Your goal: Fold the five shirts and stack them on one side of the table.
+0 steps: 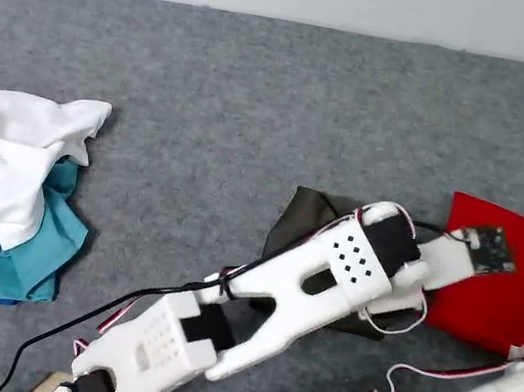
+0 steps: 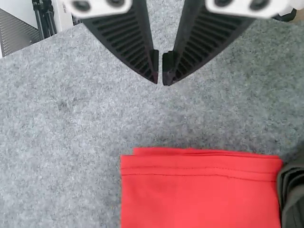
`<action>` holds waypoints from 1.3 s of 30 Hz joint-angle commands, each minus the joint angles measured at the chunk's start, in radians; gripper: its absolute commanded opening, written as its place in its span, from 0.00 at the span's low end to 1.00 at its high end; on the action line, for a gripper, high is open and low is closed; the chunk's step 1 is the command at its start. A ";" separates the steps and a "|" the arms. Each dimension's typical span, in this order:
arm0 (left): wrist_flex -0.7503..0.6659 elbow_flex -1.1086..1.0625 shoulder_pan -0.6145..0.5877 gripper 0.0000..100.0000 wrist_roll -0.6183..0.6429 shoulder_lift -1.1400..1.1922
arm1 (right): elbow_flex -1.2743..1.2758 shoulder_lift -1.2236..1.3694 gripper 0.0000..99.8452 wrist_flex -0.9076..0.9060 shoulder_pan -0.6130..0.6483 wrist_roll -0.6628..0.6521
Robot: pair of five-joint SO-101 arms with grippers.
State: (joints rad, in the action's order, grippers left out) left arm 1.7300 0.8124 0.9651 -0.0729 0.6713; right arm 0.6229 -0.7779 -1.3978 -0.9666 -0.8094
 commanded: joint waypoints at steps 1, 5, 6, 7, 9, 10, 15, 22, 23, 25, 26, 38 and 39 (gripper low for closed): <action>0.026 -0.031 0.028 0.01 0.011 -0.094 | -0.009 -0.033 0.03 0.004 -0.004 -0.006; 0.021 -0.048 -0.038 0.01 0.008 -0.095 | -0.009 -0.033 0.03 0.004 -0.004 -0.006; 0.011 -0.041 -0.075 0.01 0.008 -0.094 | -0.009 -0.033 0.03 0.004 -0.004 -0.006; -0.006 -0.041 -0.114 0.01 0.008 -0.094 | -0.009 -0.033 0.03 0.004 -0.004 -0.006; -0.038 -0.042 -0.181 0.01 0.006 -0.091 | -0.009 -0.033 0.03 0.004 -0.004 -0.006; -0.054 -0.044 -0.207 0.01 0.003 -0.081 | -0.009 -0.033 0.03 0.004 -0.004 -0.006; -0.083 -0.035 -0.232 0.01 -0.028 0.054 | -0.009 -0.027 0.03 0.004 -0.004 -0.006; -0.075 0.013 -0.106 0.01 -0.048 0.163 | -0.009 -0.033 0.03 0.004 -0.004 -0.006; -0.075 0.024 -0.086 0.01 -0.048 0.166 | -0.009 -0.033 0.03 0.004 -0.004 -0.006; -0.043 0.053 -0.034 0.01 -0.048 0.160 | -0.009 -0.033 0.03 0.004 -0.004 -0.006; -0.020 0.073 -0.006 0.01 -0.048 0.157 | -0.009 -0.033 0.03 0.004 -0.004 -0.006; 0.028 0.128 0.104 0.01 -0.040 0.032 | -0.009 -0.033 0.03 0.004 -0.008 -0.006; 0.028 0.128 0.086 0.01 -0.040 0.018 | -0.011 -0.033 0.03 0.004 -0.008 -0.006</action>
State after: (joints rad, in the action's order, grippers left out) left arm 1.7300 0.9045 1.0833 -0.1158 0.7971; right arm 0.6229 -0.7795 -1.3978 -0.9666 -0.8094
